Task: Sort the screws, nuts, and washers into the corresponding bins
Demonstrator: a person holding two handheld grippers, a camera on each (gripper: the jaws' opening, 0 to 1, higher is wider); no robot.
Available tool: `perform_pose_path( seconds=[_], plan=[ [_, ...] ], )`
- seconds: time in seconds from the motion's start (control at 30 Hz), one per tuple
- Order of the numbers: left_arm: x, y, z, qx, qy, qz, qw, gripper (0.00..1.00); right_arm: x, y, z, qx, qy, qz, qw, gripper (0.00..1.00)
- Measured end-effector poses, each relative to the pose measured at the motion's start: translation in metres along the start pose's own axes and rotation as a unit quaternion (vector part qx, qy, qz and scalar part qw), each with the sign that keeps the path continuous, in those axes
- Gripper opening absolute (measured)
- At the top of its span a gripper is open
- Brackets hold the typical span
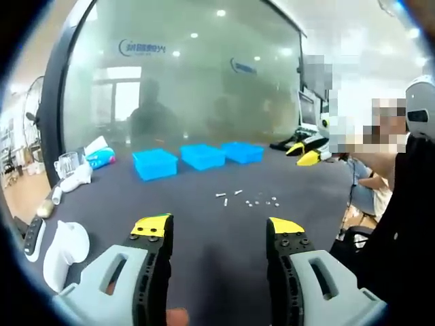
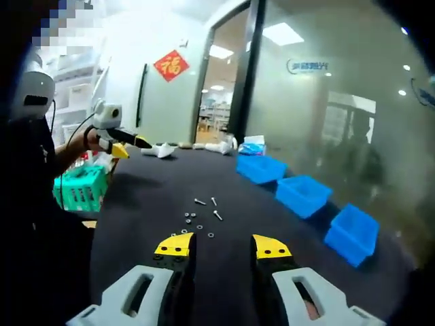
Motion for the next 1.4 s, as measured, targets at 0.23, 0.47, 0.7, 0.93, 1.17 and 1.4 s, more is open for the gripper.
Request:
perform_pose_path(
  seconds=[0.23,0.47,0.7,0.93,1.17,1.4],
  plan=[
    [0.001,0.000,-0.004,-0.003,-0.004,-0.002,1.0000,0.53,0.005,0.031,0.001,-0.056,-0.028,0.058,0.9963,0.28],
    [-0.002,-0.001,-0.007,-0.007,-0.007,-0.002,1.0000,0.53,0.013,0.065,0.010,-0.099,-0.057,0.105,0.9879,0.26],
    [-0.003,-0.003,-0.011,-0.011,-0.007,-0.003,0.9999,0.53,0.019,0.097,0.006,-0.140,-0.071,0.138,0.9780,0.24],
    [-0.003,-0.004,-0.015,-0.017,-0.009,-0.007,0.9998,0.53,0.013,0.131,-0.002,-0.180,-0.063,0.176,0.9658,0.20],
    [-0.002,-0.005,-0.016,-0.016,-0.016,-0.010,0.9997,0.53,0.007,0.153,-0.010,-0.215,-0.076,0.208,0.9511,0.19],
    [-0.001,-0.004,-0.017,-0.016,-0.018,-0.011,0.9997,0.53,0.006,0.166,-0.017,-0.240,-0.079,0.227,0.9406,0.14]
  ],
)
Point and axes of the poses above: the point that each gripper's makers call its tool centre point, and the gripper's own axes: y roughly forward along the fingers, x roughly to its right, z roughly out of its top, the point moved 9 cm from there along -y, roughly backward along the fingers, and after that the axes turned 12 degrees about x, right-handed, at the moved point
